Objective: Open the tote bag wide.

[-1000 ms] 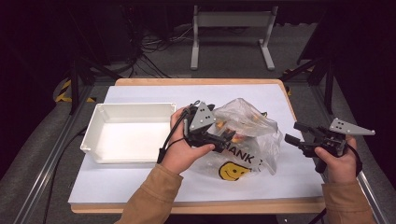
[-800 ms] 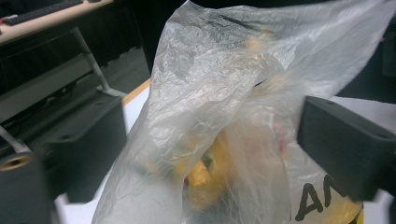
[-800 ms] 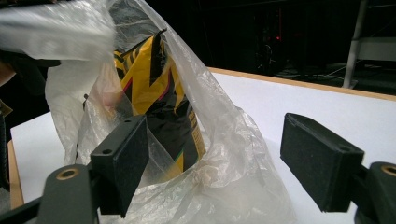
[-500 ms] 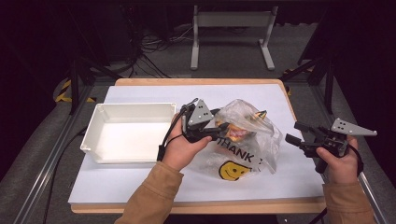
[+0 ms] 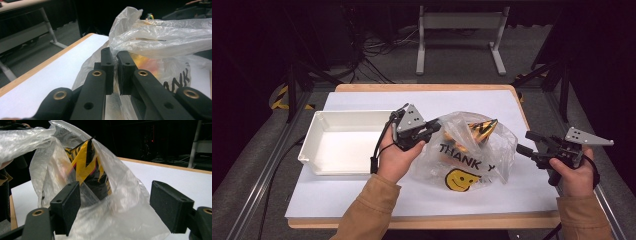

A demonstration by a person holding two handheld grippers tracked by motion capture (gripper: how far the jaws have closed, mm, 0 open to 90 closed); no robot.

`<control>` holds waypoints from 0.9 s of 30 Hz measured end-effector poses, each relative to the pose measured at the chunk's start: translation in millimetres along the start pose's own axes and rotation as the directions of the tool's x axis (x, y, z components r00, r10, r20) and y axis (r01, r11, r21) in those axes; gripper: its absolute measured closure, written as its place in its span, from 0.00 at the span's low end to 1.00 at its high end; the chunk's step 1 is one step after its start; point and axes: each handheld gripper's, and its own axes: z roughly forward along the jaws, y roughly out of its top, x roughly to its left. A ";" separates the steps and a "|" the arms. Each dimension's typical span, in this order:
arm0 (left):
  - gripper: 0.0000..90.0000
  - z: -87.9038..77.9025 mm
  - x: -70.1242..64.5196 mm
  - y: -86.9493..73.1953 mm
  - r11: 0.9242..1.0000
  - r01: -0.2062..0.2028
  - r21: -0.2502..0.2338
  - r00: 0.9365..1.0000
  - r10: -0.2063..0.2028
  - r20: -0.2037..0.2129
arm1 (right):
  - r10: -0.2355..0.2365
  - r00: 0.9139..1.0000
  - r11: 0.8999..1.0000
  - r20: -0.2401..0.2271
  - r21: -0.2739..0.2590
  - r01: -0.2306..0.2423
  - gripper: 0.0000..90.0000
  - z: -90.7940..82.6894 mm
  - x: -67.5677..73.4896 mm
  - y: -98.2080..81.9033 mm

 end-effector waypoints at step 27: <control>0.96 2.7 17.2 -55.0 0.974 0.156 0.167 0.987 -0.145 -0.075 | -0.028 1.000 1.000 -0.009 0.009 0.028 0.29 6.8 9.2 1.3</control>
